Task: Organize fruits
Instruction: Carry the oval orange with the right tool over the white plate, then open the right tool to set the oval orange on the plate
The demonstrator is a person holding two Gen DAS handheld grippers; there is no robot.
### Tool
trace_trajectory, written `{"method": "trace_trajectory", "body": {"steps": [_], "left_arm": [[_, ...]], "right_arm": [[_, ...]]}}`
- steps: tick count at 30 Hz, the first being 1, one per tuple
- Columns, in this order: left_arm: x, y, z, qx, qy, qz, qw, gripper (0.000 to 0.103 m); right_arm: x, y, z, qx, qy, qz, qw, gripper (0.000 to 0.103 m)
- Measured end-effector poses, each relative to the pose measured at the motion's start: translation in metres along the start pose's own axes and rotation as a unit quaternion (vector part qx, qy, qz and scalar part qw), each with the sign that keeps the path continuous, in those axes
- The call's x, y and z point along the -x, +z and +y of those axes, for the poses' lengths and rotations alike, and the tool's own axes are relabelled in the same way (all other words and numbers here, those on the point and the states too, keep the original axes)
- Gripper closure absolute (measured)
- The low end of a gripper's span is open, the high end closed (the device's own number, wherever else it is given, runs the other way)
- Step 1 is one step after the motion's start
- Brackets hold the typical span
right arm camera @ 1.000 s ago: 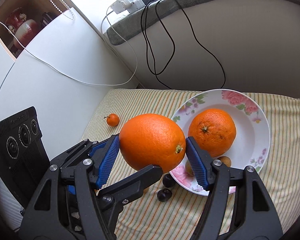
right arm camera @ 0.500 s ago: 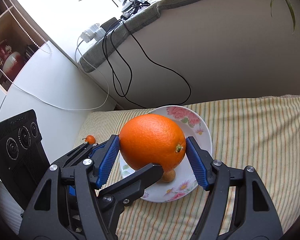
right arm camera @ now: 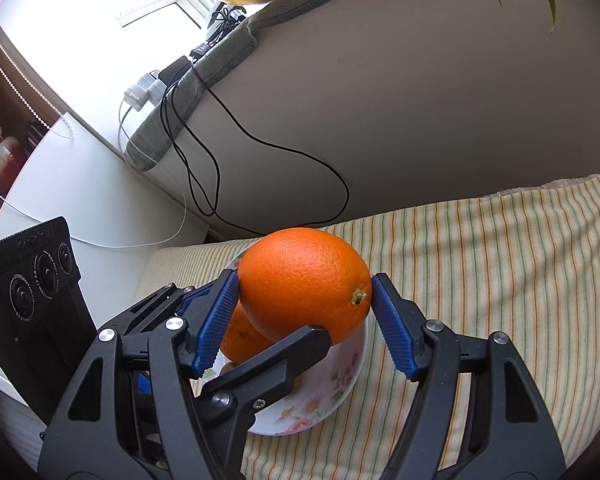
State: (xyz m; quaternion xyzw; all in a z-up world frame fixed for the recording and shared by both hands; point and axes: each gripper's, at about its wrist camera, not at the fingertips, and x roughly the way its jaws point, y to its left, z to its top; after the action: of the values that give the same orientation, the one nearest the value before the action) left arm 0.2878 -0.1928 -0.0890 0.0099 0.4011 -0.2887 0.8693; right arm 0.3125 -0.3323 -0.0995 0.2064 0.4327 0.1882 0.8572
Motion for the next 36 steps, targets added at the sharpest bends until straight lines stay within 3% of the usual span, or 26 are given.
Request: {"method": "trace_trajectory", "body": {"steps": [5, 17, 29, 36], "left_arm": [[0.0, -0.003, -0.014, -0.046, 0.038, 0.01, 0.9982, 0.03], [0.038, -0.013, -0.007, -0.058, 0.055, 0.012, 0.9967, 0.029], [0.089, -0.037, 0.008, -0.051, 0.064, -0.005, 0.9966, 0.029], [0.126, -0.055, 0.015, -0.019, 0.071, -0.035, 0.9967, 0.029]], "right_arm": [[-0.009, -0.008, -0.002, 0.005, -0.008, 0.015, 1.0, 0.033], [-0.002, -0.014, 0.0, 0.012, -0.015, 0.012, 1.0, 0.032], [0.024, -0.016, 0.02, 0.045, -0.027, -0.004, 0.999, 0.032], [0.042, -0.034, 0.044, 0.098, -0.047, -0.016, 0.994, 0.032]]}}
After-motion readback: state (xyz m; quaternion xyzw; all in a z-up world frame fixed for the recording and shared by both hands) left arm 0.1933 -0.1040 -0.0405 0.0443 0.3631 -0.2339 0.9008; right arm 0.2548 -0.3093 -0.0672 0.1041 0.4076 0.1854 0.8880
